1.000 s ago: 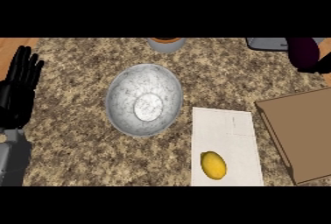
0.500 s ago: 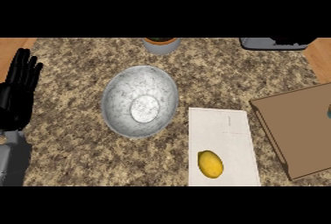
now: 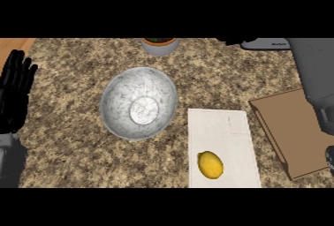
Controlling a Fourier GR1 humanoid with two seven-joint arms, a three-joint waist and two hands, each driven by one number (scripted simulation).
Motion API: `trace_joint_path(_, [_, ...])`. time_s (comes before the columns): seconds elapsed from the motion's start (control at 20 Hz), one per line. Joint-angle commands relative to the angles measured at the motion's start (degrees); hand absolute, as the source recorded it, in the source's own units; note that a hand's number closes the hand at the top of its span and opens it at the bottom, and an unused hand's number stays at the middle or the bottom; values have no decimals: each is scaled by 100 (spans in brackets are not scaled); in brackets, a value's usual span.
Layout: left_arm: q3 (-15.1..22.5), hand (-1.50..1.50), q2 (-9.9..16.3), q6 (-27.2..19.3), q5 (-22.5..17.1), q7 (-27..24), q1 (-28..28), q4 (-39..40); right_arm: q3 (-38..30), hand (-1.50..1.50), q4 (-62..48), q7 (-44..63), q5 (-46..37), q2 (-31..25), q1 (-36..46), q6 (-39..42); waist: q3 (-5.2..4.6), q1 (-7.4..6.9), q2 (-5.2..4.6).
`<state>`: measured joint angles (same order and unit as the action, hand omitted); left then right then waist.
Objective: Pick the eggplant from the placemat and place it in the bowl
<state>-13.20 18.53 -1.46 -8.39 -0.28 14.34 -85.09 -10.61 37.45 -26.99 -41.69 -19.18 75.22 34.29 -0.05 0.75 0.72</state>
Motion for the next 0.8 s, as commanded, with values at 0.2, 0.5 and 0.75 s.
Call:
trace_joint_path(0.2, [-66,0,-5,120,-50,-141,-75,127,608,150,1342,1235,65,1401,-585,329,2,35,-14])
trace_joint_path(0.5, [-64,0,31,153,-104,90,-71,-232,1121,150,1781,1857,52,1896,-1150,58,5,-87,-49])
trace_joint_path(0.75, [20,0,-70,126,-32,21,49,-28,2405,150,1519,2310,141,1911,-1474,-1297,1,-209,-75])
